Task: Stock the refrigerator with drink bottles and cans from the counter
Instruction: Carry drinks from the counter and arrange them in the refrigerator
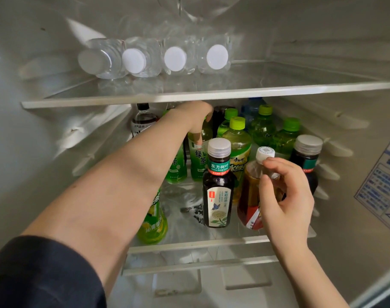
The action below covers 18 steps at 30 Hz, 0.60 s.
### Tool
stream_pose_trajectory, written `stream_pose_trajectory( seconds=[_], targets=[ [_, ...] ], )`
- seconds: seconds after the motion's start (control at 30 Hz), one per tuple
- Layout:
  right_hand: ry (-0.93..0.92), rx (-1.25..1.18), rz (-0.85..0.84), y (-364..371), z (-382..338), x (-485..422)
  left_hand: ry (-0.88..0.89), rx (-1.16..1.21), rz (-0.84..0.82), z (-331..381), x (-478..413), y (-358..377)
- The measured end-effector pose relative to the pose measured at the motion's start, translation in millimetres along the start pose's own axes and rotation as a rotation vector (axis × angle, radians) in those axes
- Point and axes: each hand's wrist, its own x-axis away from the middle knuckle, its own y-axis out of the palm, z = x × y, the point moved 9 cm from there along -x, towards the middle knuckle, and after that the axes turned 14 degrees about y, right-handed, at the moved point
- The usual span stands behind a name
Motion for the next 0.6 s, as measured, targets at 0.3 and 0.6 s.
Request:
stream_pose_trajectory(
  seconds=[0.3,0.6],
  targets=[
    [-0.077,0.077,-0.006,-9.2,-20.1,-15.3,0.001,-0.052,0.049,-0.3,-0.1,-0.2],
    [-0.026,0.549,-0.079,-21.3,-23.3,-85.2,0.005,0.243,0.319,8.9,24.2,-22.4]
  ],
)
